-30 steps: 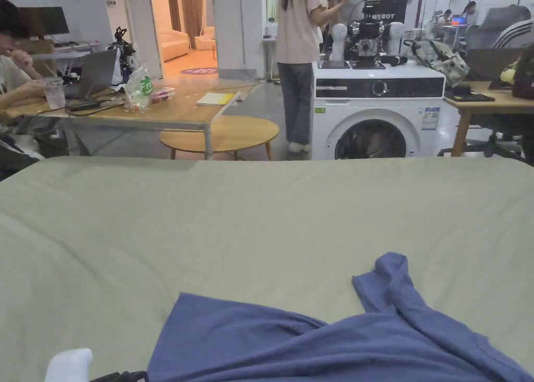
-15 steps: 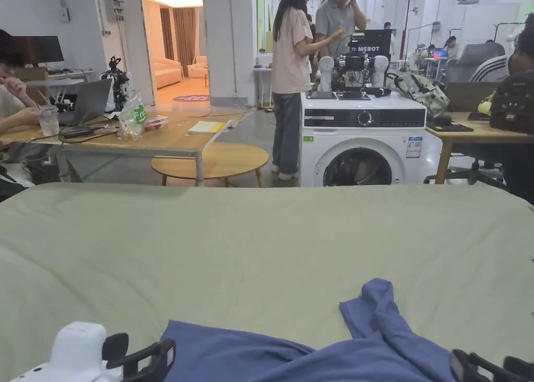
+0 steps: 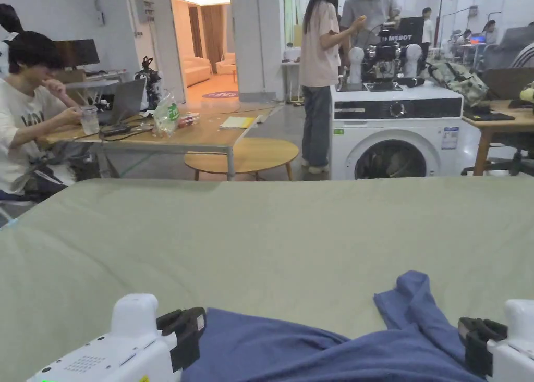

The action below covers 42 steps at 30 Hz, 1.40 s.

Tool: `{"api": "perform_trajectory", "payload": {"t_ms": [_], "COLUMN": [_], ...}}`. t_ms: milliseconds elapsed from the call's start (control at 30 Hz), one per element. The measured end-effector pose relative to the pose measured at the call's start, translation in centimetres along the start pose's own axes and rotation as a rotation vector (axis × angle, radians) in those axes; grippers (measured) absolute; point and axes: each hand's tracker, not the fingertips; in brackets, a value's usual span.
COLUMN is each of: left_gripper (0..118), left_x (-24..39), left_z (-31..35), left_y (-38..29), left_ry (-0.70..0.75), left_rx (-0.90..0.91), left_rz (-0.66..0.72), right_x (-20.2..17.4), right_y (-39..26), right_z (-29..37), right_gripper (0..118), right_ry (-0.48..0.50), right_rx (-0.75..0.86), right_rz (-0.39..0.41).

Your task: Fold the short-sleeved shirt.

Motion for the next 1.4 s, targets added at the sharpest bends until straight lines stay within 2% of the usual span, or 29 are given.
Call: {"api": "perform_trajectory", "payload": {"t_ms": [67,167,200,233,267,300,467,600,633,700,800,1033,1067,1100,1133,1167,1267,1400], "left_gripper": [0,0,16,38,55,58,58,57,52,29,8,4,4,4,4,4,4,4], "left_x": [-2.2,-5.4,-6.6,-7.5,-8.3,-8.9,-8.9,-8.1,-8.2,-8.9,-8.9,-7.1,-7.0,-7.0,-7.0,-7.1,-7.7,-7.9], "left_z": [1.5,2.8,3.0,3.0,3.0,2.6,-1.4,-4.9,-5.6,-6.2,-6.7,-6.9,-6.9,-6.9,-6.9,-6.9,-6.8,-6.9], "left_y": [0.5,0.5,0.1,-0.4,-1.2,-1.9,-5.7,-7.4,-7.7,-8.4,-8.9,-8.9,-8.9,-8.9,-8.9,-9.0,-9.1,-8.9], "left_ry": [0.010,0.127,0.116,0.102,0.112,0.111,0.061,0.087,0.114,0.114,0.110,0.136,0.137,0.140,0.142,0.143,0.136,0.129], "left_rx": [-0.009,-0.091,-0.141,-0.173,-0.204,-0.226,-0.347,-0.442,-0.467,-0.486,-0.490,-0.531,-0.533,-0.532,-0.532,-0.532,-0.522,-0.529], "left_rz": [0.055,0.073,0.098,0.129,0.172,0.211,0.254,0.216,0.224,0.278,0.286,0.130,0.122,0.124,0.126,0.133,0.192,0.208], "right_x": [0.2,0.6,0.7,0.9,0.8,0.9,0.7,1.3,1.6,2.3,3.4,5.7,6.5,7.2,7.6,8.0,8.6,8.4], "right_y": [-0.4,-0.6,-0.8,-0.9,-0.9,-1.1,-1.5,-1.7,-1.7,-1.7,-1.7,1.4,2.4,3.6,4.3,5.1,6.3,7.7], "right_z": [0.3,0.4,0.4,0.3,0.2,0.1,-0.2,0.3,0.4,0.8,1.1,-0.5,-1.8,-3.6,-5.1,-7.2,-13.7,-21.0], "right_gripper": [0,0,0,0,0,0,0,0,0,0,0,0,5,36,58,64,64,64], "right_ry": [0.011,0.022,0.028,0.037,0.049,0.057,0.065,0.050,0.043,0.029,0.005,-0.011,-0.020,0.005,0.028,0.044,0.023,0.041], "right_rx": [-0.001,-0.006,-0.007,-0.010,-0.017,-0.021,-0.047,-0.059,-0.060,-0.061,-0.064,-0.085,-0.142,-0.222,-0.284,-0.350,-0.443,-0.547], "right_rz": [0.002,0.006,-0.001,-0.013,-0.029,-0.037,-0.031,-0.020,-0.021,-0.026,-0.033,-0.045,-0.041,-0.044,-0.039,-0.015,0.100,0.011]}}
